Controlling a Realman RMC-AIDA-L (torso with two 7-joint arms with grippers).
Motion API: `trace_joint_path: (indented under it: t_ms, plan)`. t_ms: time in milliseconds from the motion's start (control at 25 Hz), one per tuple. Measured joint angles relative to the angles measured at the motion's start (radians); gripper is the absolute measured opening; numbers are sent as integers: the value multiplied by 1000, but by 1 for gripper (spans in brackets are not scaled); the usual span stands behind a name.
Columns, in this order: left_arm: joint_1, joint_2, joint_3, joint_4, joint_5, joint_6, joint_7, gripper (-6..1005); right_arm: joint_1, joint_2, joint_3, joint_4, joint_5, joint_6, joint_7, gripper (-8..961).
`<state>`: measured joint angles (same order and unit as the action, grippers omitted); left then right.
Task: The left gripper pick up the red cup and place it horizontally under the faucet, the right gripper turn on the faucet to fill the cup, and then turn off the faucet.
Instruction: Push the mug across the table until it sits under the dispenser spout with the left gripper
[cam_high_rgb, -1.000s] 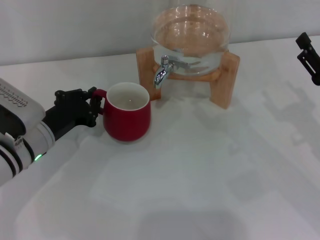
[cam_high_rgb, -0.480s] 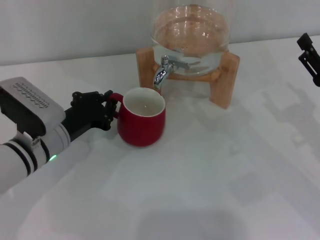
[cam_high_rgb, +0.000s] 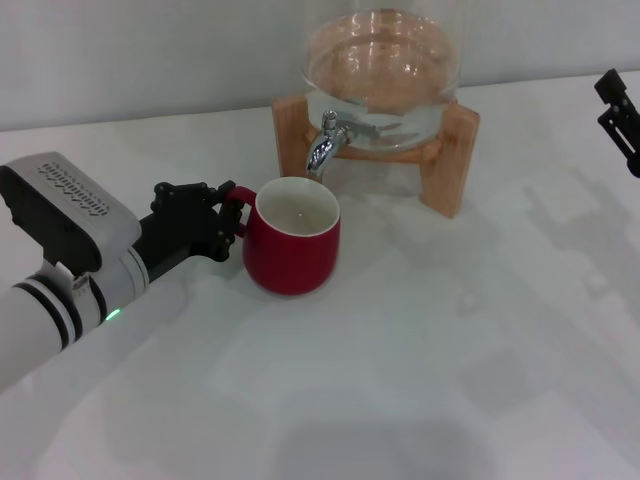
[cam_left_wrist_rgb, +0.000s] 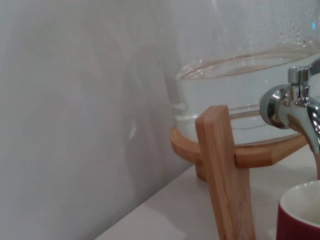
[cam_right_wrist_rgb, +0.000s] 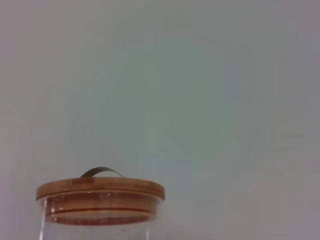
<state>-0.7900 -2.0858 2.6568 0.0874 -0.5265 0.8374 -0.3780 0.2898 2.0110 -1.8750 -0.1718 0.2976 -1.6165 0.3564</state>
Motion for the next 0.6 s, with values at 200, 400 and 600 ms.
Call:
trace_joint_path:
  t_ms: [200,400,600]
  plan:
    - [4,0,0,0,0,0,0,116,0,0,-1,0,0,-10,2,784]
    - [13,0,0,0,10,0,-6,114,-2,0,-4,0,0,-17,2,784]
    - [17,0,0,0,13,0,-7,112,-2,0,-4,0,0,-17,14,784]
